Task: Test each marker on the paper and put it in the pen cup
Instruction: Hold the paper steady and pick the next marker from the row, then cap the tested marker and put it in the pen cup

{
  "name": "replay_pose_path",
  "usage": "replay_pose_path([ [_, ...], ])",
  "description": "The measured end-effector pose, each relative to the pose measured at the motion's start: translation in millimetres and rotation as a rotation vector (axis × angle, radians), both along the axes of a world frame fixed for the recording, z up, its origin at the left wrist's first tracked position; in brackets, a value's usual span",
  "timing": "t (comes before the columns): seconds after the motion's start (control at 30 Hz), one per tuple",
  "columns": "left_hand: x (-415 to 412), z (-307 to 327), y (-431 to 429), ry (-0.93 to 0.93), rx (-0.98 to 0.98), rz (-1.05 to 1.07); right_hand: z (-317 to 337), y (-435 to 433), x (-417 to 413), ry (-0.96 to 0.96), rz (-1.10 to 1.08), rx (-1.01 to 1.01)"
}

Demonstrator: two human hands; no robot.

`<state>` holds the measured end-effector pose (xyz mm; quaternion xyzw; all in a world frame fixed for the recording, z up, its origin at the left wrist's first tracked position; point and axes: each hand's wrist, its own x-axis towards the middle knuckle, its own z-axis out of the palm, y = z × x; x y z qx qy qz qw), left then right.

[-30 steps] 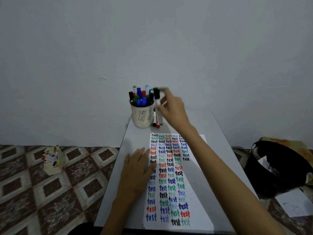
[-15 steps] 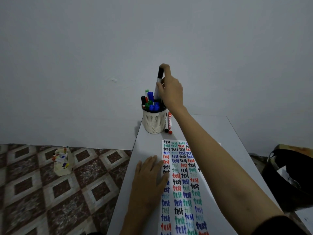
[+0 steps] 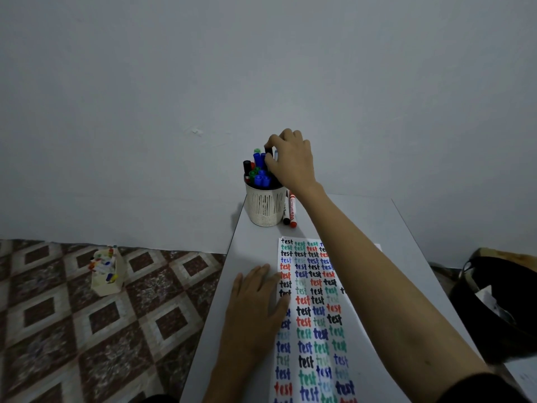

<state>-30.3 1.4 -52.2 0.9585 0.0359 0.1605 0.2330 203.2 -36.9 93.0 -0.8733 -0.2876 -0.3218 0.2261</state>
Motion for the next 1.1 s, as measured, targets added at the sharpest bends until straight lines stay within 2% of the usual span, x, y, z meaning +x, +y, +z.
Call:
replay_pose_path([
  [0.13,1.0,-1.3,1.0,-0.011,-0.011,-0.008,6.7,-7.7,0.7,0.084,0.021,0.024],
  [0.27,1.1,-1.7,0.8,-0.017,-0.023,-0.015,-15.0,-29.6,-6.2,0.268,0.065,0.446],
  [0.3,1.2,-1.6,0.8,-0.019,-0.025,-0.014,-27.0,-35.4,-8.2,0.354,0.035,0.480],
  [0.37,0.9,-1.4,1.0,-0.026,-0.029,-0.016,-54.4,-44.5,-10.2,0.554,-0.014,0.336],
  [0.43,0.6,-1.5,1.1,-0.034,-0.035,-0.019,-79.9,-50.9,-16.1,0.685,-0.035,0.002],
  [0.5,0.9,-1.9,1.3,-0.038,-0.049,-0.020,-99.0,-55.4,-24.5,0.697,-0.056,-0.227],
  [0.53,1.3,-2.5,1.5,-0.037,-0.049,-0.020,-105.4,-57.0,-28.7,0.656,-0.066,-0.232],
  [0.63,2.0,-3.4,1.9,-0.046,-0.034,-0.024,-114.3,-61.4,-38.1,0.509,-0.088,-0.083],
  [0.73,1.7,-2.3,1.7,-0.055,-0.039,-0.029,-117.1,-68.9,-44.8,0.487,-0.127,0.052],
  [0.8,1.3,-2.4,1.8,-0.056,-0.034,-0.033,-115.0,-76.8,-53.3,0.437,-0.155,0.245],
  [0.87,1.2,-3.4,2.5,-0.062,-0.029,-0.031,-110.4,-86.4,-63.9,0.385,-0.128,0.533],
  [1.0,1.2,-4.3,2.4,-0.059,-0.054,-0.040,-94.1,-108.8,-94.8,0.528,-0.003,1.076],
  [1.1,-0.5,3.4,-2.2,-0.065,-0.148,-0.026,-82.7,-121.5,-132.8,0.694,0.164,1.213],
])
